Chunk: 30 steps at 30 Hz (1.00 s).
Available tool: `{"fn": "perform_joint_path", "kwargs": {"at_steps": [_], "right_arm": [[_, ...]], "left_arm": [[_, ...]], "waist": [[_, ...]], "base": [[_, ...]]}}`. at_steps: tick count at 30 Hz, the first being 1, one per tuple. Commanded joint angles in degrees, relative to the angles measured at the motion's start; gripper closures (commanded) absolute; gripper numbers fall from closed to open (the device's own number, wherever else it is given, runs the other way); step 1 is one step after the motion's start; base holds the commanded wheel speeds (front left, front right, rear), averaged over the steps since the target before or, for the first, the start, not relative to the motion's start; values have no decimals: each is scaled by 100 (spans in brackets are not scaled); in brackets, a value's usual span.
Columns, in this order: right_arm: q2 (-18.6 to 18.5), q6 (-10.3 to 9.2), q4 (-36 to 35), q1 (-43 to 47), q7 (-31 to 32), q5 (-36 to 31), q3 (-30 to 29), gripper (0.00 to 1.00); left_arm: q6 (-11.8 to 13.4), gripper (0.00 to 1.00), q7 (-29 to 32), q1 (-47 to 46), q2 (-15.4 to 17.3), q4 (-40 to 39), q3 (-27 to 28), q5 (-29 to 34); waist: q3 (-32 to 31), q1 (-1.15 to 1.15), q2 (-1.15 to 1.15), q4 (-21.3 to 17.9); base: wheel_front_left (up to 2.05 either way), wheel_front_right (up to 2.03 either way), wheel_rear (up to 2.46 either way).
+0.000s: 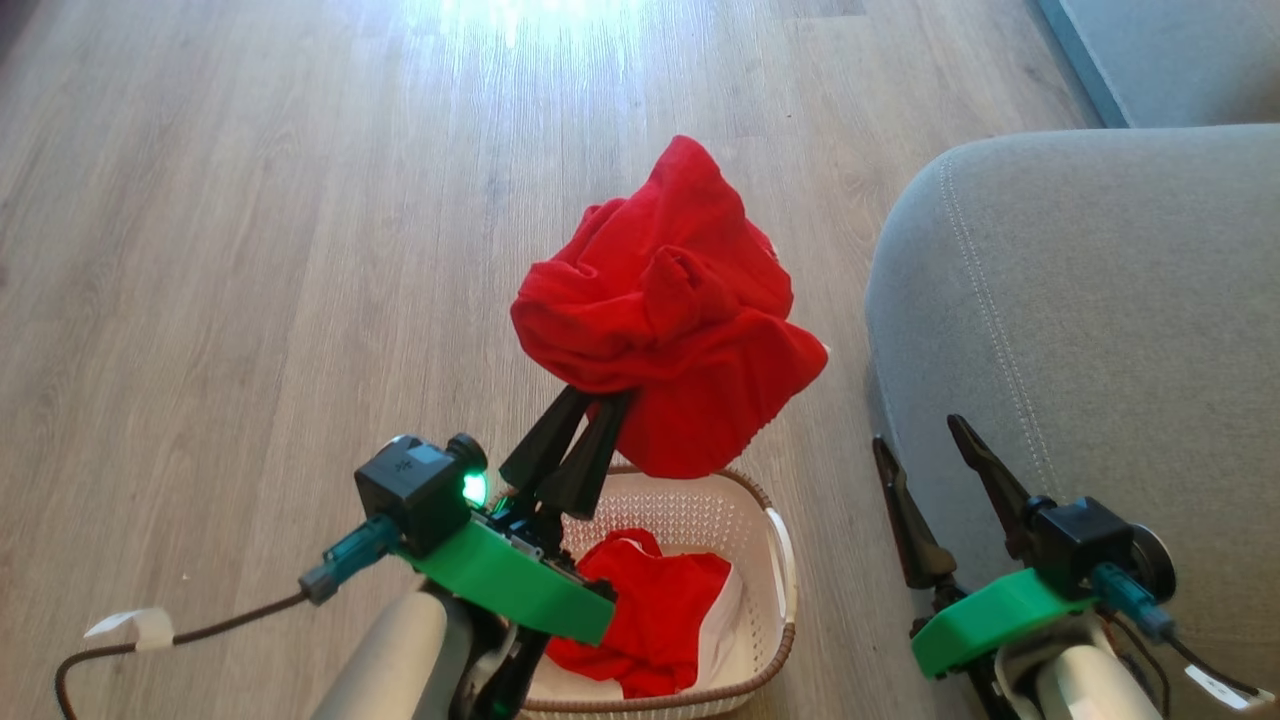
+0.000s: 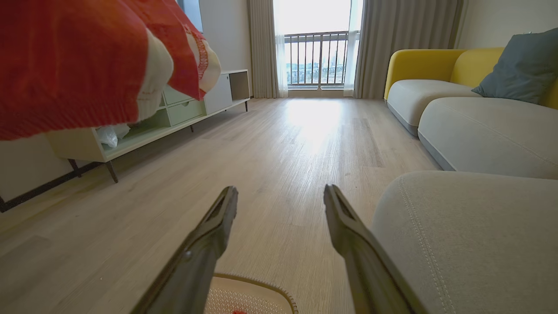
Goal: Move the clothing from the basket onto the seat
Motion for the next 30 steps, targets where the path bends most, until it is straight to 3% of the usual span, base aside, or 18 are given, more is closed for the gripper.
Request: {"fn": "perform_joint_path", "kwargs": {"at_steps": [1,7,14,24,30], "right_arm": [[-96,-1,-216,-178,-54,33,104,0],[-107,-1,-168,-158,-54,6,36,0],[-189,-1,-486,-217,-54,452,97,0],[-1017,-1,-1683,-313,-54,602,1128,0],[-1539,-1,-1885,-599,-54,527,1754,0]], "left_arm": [[-8,100,-29,-223,30,-201,259,-4],[-8,100,-29,-223,30,-149,299,13],[-9,100,-29,-229,30,4,393,67],[-9,100,-29,-305,30,286,503,323],[-9,100,-29,-368,34,381,228,513]], "waist": [[7,0,0,0],[20,0,0,21],[74,0,0,-15],[158,0,0,-114],[180,0,0,-130]], "base": [[0,0,0],[0,0,0],[0,0,0],[0,0,0],[0,0,0]]}}
